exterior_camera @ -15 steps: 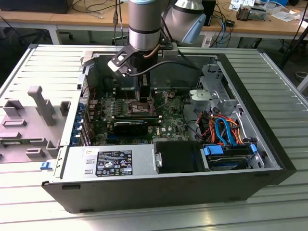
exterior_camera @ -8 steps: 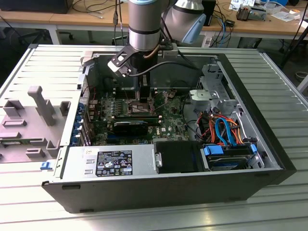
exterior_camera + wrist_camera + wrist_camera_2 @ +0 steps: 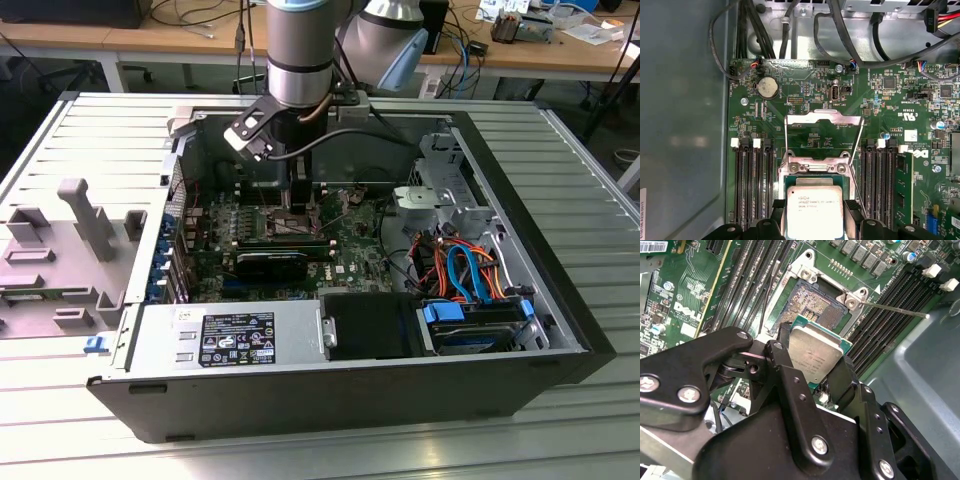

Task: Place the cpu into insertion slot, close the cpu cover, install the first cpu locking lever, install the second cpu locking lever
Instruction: 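Place the cpu into insertion slot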

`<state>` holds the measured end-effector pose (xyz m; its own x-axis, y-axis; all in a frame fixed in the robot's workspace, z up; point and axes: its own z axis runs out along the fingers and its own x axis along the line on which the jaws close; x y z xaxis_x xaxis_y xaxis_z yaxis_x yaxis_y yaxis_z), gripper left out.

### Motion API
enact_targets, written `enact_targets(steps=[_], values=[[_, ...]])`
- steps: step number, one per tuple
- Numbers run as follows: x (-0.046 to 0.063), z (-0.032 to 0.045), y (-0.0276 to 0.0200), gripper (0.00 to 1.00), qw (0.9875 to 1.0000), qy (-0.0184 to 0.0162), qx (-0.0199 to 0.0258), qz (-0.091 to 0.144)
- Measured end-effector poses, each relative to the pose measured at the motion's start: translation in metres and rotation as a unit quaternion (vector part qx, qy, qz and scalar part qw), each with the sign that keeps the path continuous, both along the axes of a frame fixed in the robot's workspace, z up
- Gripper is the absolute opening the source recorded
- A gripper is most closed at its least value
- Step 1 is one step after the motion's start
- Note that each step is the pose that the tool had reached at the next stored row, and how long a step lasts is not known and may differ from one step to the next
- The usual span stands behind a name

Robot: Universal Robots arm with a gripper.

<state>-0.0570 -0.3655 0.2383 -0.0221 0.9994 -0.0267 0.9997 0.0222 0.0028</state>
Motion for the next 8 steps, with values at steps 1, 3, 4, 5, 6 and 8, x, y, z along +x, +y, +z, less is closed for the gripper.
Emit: enact_targets(steps=[1,3,4,5,6,8], values=[[0.0,-0.0001,0.0,0.54,1.0,0.0,0.0,0.0],[0.0,-0.0005,0.0,0.54,1.0,0.0,0.0,0.0],[0.0,-0.001,0.0,0.54,1.0,0.0,0.0,0.0],[0.0,-0.0013,0.0,0.54,1.0,0.0,0.0,0.0],[0.0,-0.0015,0.0,0.54,1.0,0.0,0.0,0.0],[0.0,-0.0018,0.0,0.54,1.0,0.0,0.0,0.0]])
